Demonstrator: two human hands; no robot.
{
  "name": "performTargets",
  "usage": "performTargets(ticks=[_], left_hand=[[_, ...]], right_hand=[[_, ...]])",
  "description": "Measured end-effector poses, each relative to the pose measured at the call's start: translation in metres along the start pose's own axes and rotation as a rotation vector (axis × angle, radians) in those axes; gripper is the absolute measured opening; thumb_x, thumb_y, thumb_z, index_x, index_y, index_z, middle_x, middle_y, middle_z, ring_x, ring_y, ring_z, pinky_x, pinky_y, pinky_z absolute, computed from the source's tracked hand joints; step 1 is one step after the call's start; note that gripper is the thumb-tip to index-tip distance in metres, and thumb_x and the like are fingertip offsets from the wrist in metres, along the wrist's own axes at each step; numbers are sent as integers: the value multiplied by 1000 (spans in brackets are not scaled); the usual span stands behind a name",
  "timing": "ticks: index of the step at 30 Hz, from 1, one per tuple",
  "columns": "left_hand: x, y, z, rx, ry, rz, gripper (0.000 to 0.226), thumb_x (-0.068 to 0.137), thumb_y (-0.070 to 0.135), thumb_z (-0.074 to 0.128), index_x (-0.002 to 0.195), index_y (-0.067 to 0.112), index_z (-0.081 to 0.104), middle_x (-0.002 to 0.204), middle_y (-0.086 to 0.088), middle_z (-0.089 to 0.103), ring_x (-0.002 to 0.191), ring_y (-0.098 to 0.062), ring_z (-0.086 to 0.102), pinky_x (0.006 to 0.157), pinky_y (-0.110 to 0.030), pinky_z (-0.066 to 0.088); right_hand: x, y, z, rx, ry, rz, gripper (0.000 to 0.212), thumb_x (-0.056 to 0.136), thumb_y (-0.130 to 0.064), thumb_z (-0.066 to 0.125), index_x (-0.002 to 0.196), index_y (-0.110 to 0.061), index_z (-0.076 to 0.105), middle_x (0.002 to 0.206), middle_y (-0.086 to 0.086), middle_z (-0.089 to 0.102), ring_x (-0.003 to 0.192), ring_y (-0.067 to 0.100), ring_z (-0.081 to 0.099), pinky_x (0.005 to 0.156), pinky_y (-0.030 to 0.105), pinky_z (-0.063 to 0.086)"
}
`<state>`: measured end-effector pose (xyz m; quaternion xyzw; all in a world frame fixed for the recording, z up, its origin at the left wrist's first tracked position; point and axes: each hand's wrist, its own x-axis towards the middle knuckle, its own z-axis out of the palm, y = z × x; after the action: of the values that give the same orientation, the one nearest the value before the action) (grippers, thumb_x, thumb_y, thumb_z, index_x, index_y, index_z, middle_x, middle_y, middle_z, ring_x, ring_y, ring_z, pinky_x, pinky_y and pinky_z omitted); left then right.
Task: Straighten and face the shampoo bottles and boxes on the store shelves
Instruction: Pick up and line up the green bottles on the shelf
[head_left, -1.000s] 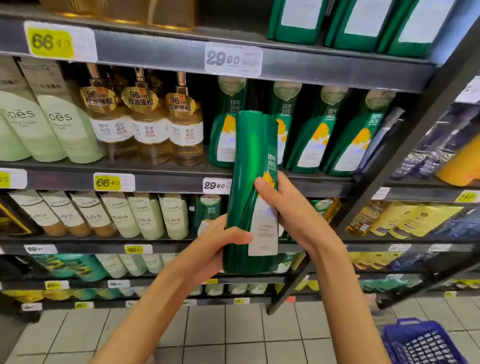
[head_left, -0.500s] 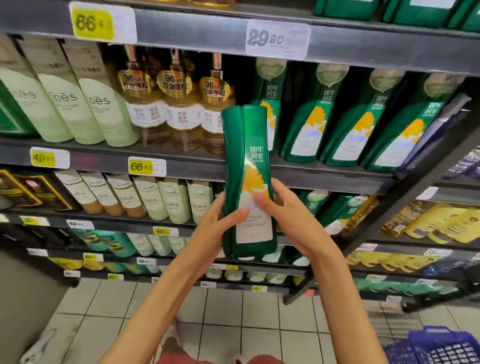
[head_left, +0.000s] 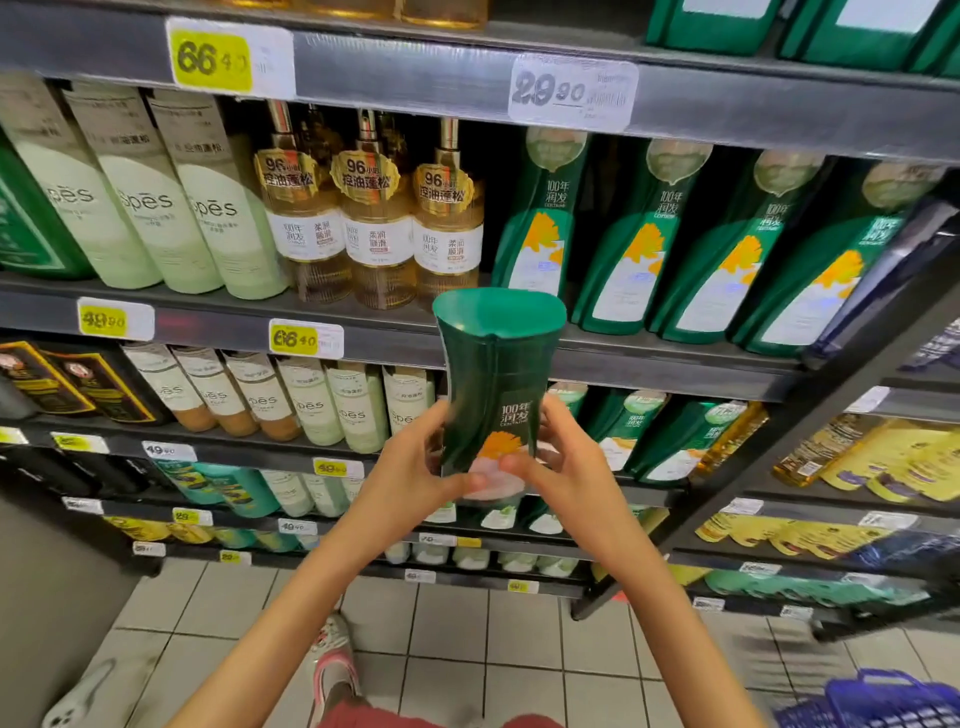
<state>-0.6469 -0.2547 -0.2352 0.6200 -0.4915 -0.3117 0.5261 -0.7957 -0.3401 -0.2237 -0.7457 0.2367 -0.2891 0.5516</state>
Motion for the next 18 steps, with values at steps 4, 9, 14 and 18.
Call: performTargets(ticks=[4, 9, 14, 18], left_hand=[[-15, 19, -9, -63, -152, -116, 49, 67, 19, 81, 108, 33, 57, 101, 17, 69, 91, -2, 66, 70, -13, 51], [-25, 45, -9, -357, -279, -392, 36, 71, 41, 65, 100, 19, 68, 100, -2, 73, 93, -19, 69, 74, -26, 56], [-29, 58, -2, -503, -300, -452, 29, 76, 43, 64, 94, 23, 75, 104, -6, 72, 97, -21, 69, 72, -25, 56], [-32, 58, 2, -370, -121, -333, 38, 69, 42, 63, 98, 19, 68, 95, 1, 74, 88, -13, 70, 64, -17, 54]], right_hand=[[-10, -9, -9, 66, -72, 123, 21, 81, -31, 67, 101, -29, 62, 97, -13, 72, 93, 5, 67, 77, 21, 54], [-11, -29, -10, 232, -68, 358, 61, 62, -52, 67, 92, 2, 66, 82, 11, 74, 75, 22, 72, 63, 32, 58], [-11, -39, -15, 245, -75, 396, 67, 64, -53, 64, 97, 5, 67, 86, 9, 75, 77, 20, 72, 66, 26, 56], [-18, -32, -12, 183, -48, 293, 56, 74, -53, 57, 106, -7, 61, 105, 6, 71, 95, 17, 69, 79, 27, 57]])
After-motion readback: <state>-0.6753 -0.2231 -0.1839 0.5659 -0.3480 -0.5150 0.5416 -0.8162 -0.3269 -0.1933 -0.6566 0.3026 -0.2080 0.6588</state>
